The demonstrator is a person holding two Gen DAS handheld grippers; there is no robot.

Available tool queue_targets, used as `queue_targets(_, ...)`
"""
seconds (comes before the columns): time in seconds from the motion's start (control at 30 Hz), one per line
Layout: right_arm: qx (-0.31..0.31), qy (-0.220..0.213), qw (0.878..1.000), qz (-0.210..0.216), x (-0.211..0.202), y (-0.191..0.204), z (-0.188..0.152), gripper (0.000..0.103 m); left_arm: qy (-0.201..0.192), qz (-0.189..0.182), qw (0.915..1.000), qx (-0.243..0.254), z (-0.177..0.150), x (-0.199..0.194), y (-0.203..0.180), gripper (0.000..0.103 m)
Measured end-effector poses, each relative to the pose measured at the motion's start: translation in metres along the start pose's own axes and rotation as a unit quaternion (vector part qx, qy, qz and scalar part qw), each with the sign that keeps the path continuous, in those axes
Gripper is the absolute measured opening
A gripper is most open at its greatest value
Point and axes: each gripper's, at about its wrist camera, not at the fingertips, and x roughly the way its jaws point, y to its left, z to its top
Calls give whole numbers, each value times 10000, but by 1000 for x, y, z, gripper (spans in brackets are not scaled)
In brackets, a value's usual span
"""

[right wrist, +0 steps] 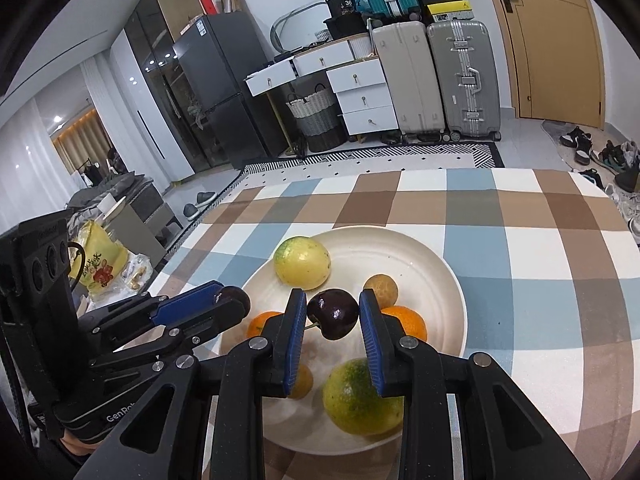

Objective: Organize fruits
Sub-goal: 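Carry both dark plums onto the plate and open both grippers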

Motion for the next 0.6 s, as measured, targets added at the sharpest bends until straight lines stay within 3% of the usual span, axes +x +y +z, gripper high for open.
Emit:
queue_targets(0.27, 22, 1, 10000, -16, 6, -2, 4, 28, 35, 99, 9999, -114, 1, 2, 4, 26)
queue_targets(0.33, 22, -18, 10000, -45, 3, -3, 4, 29, 4, 104, 9999, -125, 1, -3, 5, 36)
queue_targets(0.43, -23, -54, 9999, -101, -4, -4, 1, 42, -95, 86, 9998, -152, -2, -14, 5, 52)
queue_targets(0.5, -18, -96, 9999, -134, -11, -5, -2, 50, -128, 145, 9997, -163, -4, -22, 5, 70)
queue_targets(0.6, 21, -61, 9999, -156, -21, -8, -8, 66, -269, 224, 9992, -216, -10, -41, 5, 83)
